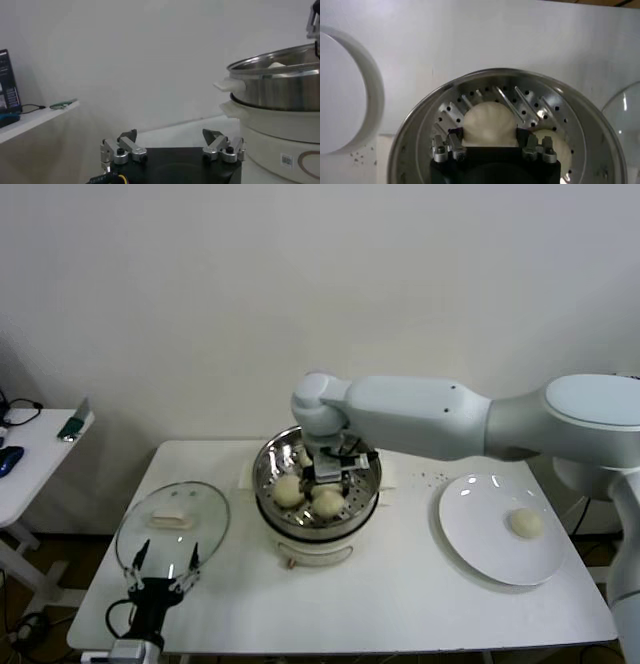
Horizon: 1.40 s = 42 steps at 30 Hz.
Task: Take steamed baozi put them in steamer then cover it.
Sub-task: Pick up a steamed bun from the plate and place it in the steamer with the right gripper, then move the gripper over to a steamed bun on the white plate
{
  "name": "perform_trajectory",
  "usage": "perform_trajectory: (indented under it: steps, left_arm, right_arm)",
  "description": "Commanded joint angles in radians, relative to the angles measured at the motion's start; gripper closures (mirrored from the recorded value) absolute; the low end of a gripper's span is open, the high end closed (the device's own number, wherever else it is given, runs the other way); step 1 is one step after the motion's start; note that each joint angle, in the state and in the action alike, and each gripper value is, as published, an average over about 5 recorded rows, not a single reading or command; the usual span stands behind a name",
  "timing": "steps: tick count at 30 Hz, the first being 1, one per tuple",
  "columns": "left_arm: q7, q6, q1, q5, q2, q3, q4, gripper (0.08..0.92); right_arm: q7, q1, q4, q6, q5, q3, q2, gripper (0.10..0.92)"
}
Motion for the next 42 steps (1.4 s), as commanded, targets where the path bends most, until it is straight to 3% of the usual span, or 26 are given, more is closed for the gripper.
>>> perform_trajectory:
  steps: [1, 11, 17, 23, 25, 29, 35, 42]
  left_arm:
    - [0.0, 0.002, -0.003, -0.005, -0.001, -0.001, 0.005, 0.177]
    - [0.0, 0.001, -0.003, -0.004, -0.001, -0.001, 0.007, 0.177]
    - [0.0, 0.0, 0.003, -0.004, 0.002, -0.005, 0.006, 0.177]
    - [0.001, -0.007, 0.015, -0.005, 0.006, -0.006, 0.006, 0.177]
    - [0.001, -0.009, 0.018, -0.006, 0.008, -0.005, 0.005, 0.177]
    - [0.002, -0.012, 0.024, -0.011, 0.014, -0.004, 0.001, 0.177]
    - [0.004, -0.016, 0.029, -0.018, 0.019, -0.002, -0.002, 0.177]
    - [0.004, -0.012, 0.023, -0.015, 0.016, -0.001, -0.005, 0.177]
  right_arm:
    - [0.004, -0.053, -0.002, 0.013, -0.035, -0.008, 0.042, 0.332]
    - [-0.003, -0.041, -0.033, 0.035, -0.074, 0.053, 0.028, 0.21]
    - [-0.006, 0.019, -0.016, 0.033, -0.037, 0.102, -0.043, 0.203]
    - [0.041, 0.105, -0.033, -0.025, 0.056, 0.109, -0.217, 0.203]
    - [0.173, 0.142, -0.046, -0.102, 0.114, 0.042, -0.292, 0.203]
    - [0.39, 0.227, -0.004, -0.402, 0.304, -0.14, -0.463, 0.203]
    - [0.266, 0.182, 0.014, -0.711, 0.4, -0.158, -0.689, 0.203]
    - [0.191, 0.011, -0.096, -0.73, 0.349, -0.089, -0.805, 0.203]
